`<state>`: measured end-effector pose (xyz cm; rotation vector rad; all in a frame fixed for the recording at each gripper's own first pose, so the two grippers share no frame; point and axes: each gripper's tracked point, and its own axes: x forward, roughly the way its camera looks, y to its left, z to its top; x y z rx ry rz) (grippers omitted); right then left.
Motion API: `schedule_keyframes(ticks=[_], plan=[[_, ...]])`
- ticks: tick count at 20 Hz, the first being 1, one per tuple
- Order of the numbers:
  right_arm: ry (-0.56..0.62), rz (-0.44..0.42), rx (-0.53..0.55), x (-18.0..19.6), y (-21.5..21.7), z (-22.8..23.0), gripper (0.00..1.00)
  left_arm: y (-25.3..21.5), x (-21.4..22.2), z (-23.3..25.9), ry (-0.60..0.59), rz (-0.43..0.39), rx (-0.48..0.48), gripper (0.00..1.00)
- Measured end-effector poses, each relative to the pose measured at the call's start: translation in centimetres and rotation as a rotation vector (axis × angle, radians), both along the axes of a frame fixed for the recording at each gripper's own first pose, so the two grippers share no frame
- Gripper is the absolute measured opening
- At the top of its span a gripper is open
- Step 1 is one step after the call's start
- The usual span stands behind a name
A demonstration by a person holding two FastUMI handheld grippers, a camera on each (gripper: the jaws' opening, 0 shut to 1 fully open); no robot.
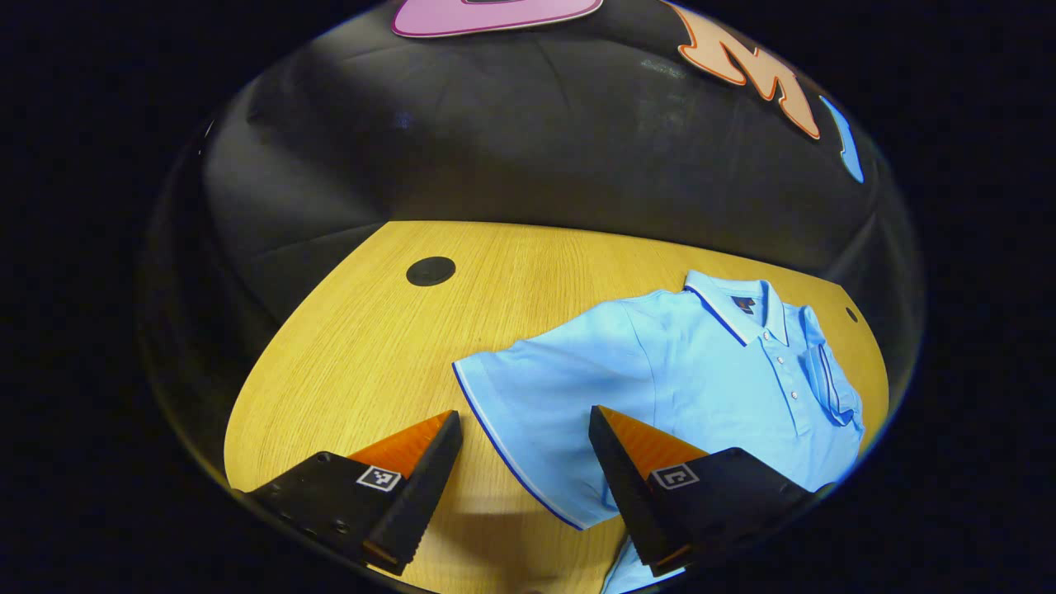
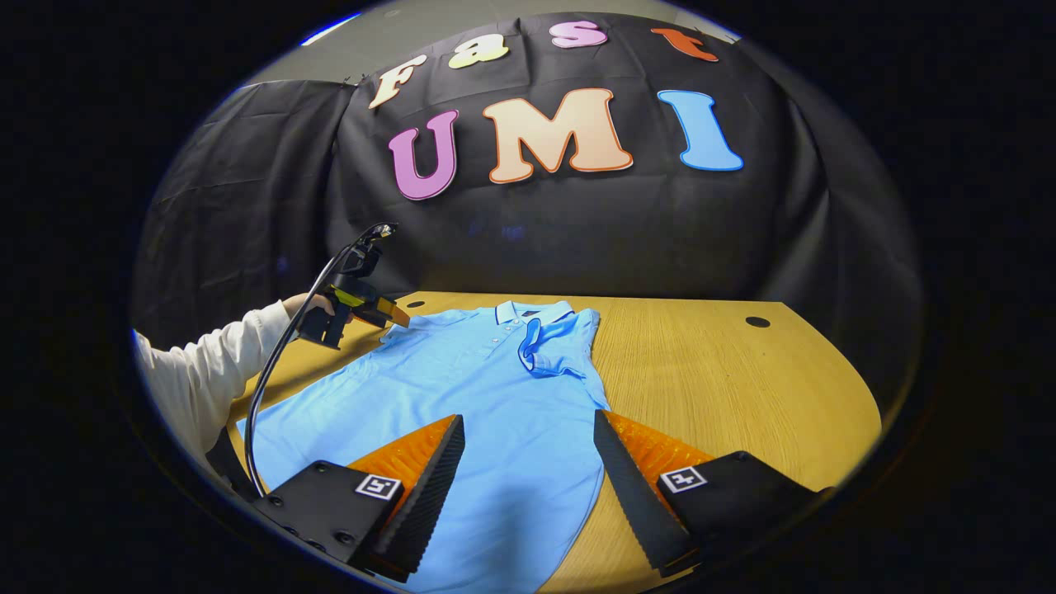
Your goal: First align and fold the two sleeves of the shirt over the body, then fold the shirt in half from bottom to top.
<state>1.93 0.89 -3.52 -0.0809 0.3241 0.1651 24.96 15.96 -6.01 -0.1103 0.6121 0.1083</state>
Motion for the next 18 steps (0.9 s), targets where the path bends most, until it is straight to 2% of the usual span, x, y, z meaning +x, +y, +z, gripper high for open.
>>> schedule_keyframes(ticks=[6,11,13,14,17,18], plan=[[0.001,-0.006,0.007,-0.1,-0.3,-0.2,0.98,0.2,0.2,-0.6,0.007,0.006,0.013,0.93],[0.001,-0.017,0.017,0.2,-0.6,-0.4,0.98,0.3,0.2,-0.7,0.016,0.003,0.028,0.81],[0.01,-0.015,0.02,0.2,-0.5,-0.8,0.98,-0.2,0.4,-0.5,0.008,-0.009,0.019,0.71],[0.015,-0.017,0.017,0.2,-0.6,-1.0,0.98,-0.4,0.4,-0.7,0.01,-0.017,0.015,0.53],[0.03,-0.029,-0.002,0.1,-1.1,-1.8,0.98,-1.4,0.6,-0.5,0.012,-0.04,0.0,0.25],[0.034,-0.028,0.0,0.1,-1.1,-2.0,0.98,-1.6,0.6,-0.6,0.018,-0.046,0.0,0.12]])
